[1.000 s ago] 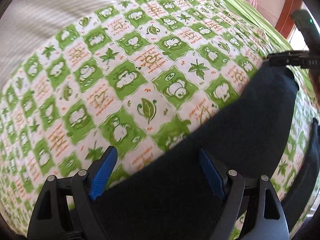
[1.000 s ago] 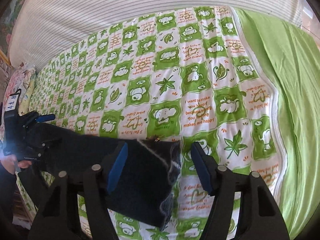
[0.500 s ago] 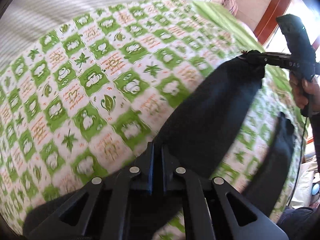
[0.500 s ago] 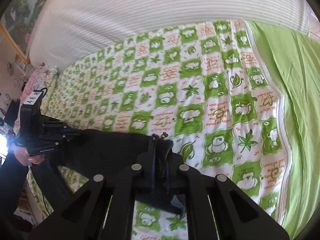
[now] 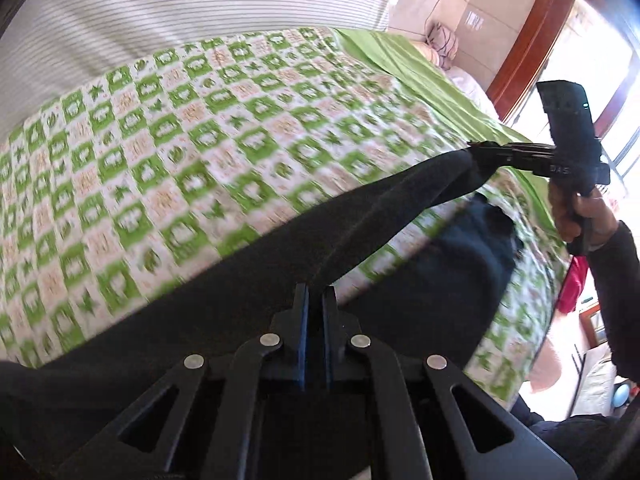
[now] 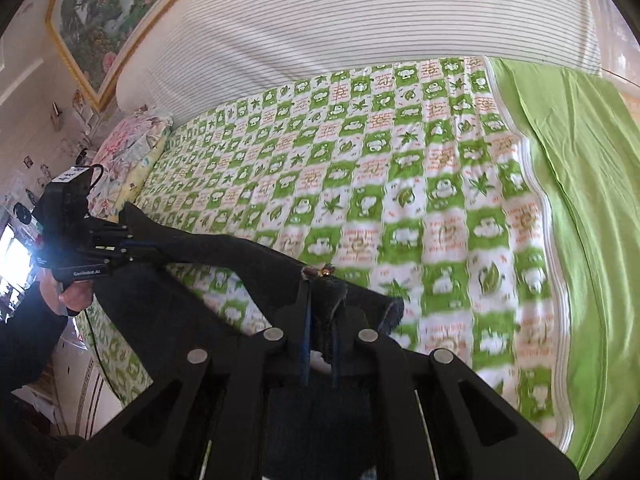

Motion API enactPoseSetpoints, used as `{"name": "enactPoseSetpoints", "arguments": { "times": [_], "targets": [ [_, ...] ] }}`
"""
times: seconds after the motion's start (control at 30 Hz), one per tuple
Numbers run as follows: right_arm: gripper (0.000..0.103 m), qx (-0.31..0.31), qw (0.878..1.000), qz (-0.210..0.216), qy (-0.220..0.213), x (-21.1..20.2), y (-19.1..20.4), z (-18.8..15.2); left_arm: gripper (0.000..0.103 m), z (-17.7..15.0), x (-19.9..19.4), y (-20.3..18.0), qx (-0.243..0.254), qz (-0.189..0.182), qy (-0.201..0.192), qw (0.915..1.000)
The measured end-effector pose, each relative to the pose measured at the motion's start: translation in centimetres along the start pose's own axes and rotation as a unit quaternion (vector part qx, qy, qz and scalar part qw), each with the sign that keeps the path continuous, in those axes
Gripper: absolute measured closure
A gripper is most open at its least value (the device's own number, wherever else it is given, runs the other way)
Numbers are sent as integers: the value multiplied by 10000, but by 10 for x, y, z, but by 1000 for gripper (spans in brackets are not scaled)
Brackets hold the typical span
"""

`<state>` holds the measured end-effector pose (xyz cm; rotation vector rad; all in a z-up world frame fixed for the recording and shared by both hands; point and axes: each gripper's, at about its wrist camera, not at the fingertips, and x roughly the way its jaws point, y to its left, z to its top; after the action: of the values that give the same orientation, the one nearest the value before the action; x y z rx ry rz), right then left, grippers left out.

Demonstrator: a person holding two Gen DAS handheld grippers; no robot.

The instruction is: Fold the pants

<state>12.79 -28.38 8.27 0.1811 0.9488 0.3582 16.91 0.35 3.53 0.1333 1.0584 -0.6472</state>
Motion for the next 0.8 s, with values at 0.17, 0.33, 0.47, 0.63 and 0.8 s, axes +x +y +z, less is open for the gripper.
{"name": "enactPoseSetpoints", "arguments": {
  "times": [0.17,0.33,0.47,0.63,0.8],
  "targets": [
    [95,-8,10000,9,-38,-13,-1,-25,99,-24,-3,-27,-34,-58,17,10000],
    [95,-80,9997,84,-200,-32,3,-47,99,-47,-2,-43,-76,-172,19,9998],
    [95,-215,9995,89,-199,-41,8,-61,99,-62,-1,-55,-72,-175,68,9998],
    [95,-306,9992,39,-238,-54,14,-78,99,-74,-7,-67,73,-258,14,9996],
    [95,-229,9997,-101,-16,-46,10,-93,99,-84,10,-70,26,-194,191,9996]
  ]
}}
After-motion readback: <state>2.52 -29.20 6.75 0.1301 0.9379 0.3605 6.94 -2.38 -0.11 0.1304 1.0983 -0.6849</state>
